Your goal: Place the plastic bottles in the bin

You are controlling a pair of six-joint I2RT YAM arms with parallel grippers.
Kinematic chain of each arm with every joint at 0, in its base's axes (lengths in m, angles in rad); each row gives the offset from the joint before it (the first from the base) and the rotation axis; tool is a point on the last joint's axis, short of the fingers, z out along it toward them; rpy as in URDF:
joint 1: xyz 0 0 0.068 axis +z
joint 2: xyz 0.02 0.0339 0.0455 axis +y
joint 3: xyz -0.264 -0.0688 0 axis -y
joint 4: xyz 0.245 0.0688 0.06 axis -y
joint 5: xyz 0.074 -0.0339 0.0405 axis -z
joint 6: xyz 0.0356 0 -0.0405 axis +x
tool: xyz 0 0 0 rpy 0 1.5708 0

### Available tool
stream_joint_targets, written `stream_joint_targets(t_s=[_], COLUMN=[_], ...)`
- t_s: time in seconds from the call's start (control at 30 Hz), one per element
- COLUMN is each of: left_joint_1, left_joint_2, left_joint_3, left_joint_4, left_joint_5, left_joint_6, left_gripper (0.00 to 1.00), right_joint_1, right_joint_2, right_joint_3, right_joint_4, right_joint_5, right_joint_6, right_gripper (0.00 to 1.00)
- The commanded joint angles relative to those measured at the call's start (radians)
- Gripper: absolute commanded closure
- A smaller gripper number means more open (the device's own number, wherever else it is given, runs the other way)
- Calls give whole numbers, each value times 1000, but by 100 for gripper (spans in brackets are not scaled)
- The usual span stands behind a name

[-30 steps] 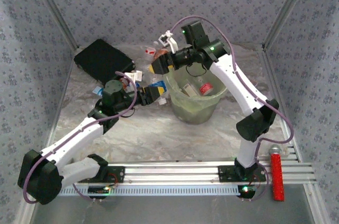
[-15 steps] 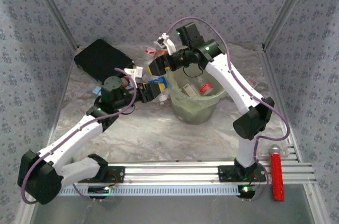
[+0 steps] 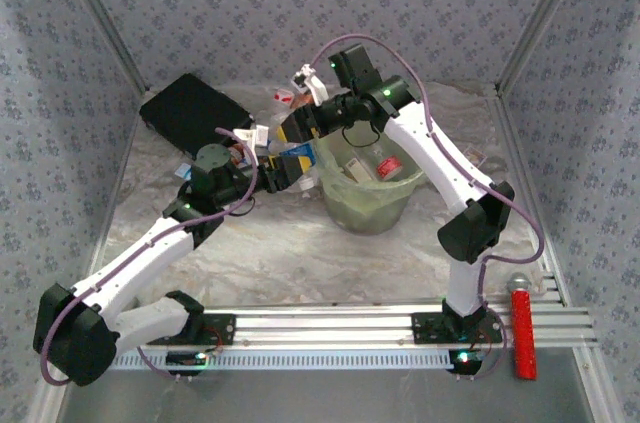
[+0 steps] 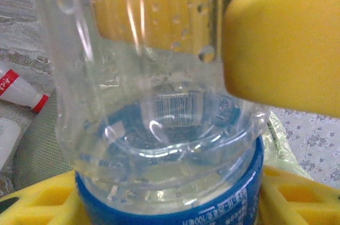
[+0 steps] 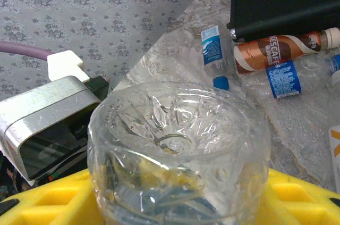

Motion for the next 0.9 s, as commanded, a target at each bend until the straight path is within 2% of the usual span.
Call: stream_joint_targets(t_s=[0.0,0.03,0.07,0.1,0.27,0.53,0.77,0.87], left_joint_1=[-5,-4,-4,-5,-3,20,122,160], left_joint_2=[-12,-16,-22,-30,-93,-173,-192,-199], left_joint_3=[28,28,26,24,-21,-52,-95,-113], left_joint_4=[11,-2,-20,-35,-112,-322,-444,-493], left_joint_5=[0,-5,-11,-15,-62,-177,-236,-296], left_joint_6=[29,34,40,46,62,46,-48,-89], left_gripper=[45,29,19,13,1,0,0,0], right_joint_1=[2,1,-3,-6,-46,-173,-337,-372], right_joint_2=[7,9,7,4,-25,-111,-226,-246], right_joint_3=[77,93,112,126,188,188,56,15], right_joint_4=[7,3,2,1,-5,-25,-29,-71], right_joint_5=[-31,-30,-26,-21,18,118,202,277], right_joint_6=[0,-3,-5,-6,-5,-7,-2,-35], right_gripper=[45,46,46,46,48,48,48,48])
